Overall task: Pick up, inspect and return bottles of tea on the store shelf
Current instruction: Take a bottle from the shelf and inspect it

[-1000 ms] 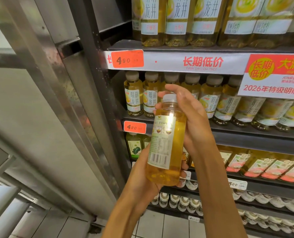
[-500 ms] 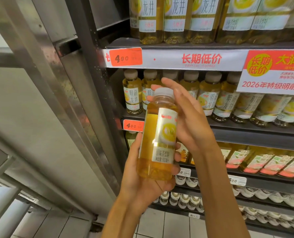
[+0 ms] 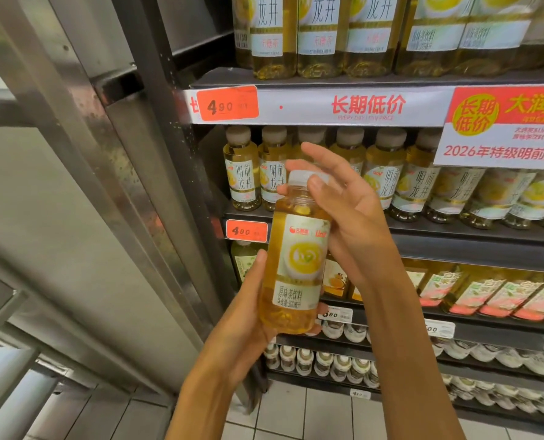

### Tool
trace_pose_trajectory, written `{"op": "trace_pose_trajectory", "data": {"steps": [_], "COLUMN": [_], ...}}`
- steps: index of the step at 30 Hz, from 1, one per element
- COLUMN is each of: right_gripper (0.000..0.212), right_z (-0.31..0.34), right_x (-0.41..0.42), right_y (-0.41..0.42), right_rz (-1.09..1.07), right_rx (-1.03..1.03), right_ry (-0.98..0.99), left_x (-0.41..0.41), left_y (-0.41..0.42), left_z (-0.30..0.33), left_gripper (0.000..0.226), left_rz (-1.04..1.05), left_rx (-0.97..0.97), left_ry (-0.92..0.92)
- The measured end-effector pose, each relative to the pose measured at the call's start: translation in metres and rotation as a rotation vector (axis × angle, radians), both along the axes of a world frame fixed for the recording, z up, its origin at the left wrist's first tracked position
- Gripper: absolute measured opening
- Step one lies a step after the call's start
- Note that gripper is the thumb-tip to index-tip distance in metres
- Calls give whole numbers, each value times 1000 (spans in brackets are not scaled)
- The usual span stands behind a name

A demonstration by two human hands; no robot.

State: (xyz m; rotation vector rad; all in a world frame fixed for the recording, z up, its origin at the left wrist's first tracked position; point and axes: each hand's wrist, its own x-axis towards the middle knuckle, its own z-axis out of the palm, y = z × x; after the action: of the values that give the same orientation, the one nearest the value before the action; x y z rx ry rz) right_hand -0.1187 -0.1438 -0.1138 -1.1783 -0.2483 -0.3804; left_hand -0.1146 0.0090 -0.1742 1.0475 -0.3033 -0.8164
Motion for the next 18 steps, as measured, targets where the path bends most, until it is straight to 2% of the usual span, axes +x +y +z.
{"op": "trace_pose_trajectory", "data": {"steps": [3, 7, 10, 14, 18], "right_gripper": [43, 37, 39, 33, 31], "right_z": [3, 4, 0, -1, -1], "right_x": [0, 0, 0, -2, -5], "right_y": [4, 6, 7, 7, 4], "right_rz": [-5, 74, 100, 103, 1], "right_rx": [-17, 128, 119, 96, -2], "right_ry": [-29, -13, 25, 40, 43], "left_x": [-3, -7, -5, -5, -5], "left_y": [-1, 0, 1, -4, -8], "left_z": [1, 4, 0, -1, -2], "left_gripper": [63, 63, 63, 63, 59], "left_rz": [-1, -129, -169, -88, 107], "left_rx": [-24, -159, -199, -107, 92], "left_ry": [7, 124, 119, 56, -114]}}
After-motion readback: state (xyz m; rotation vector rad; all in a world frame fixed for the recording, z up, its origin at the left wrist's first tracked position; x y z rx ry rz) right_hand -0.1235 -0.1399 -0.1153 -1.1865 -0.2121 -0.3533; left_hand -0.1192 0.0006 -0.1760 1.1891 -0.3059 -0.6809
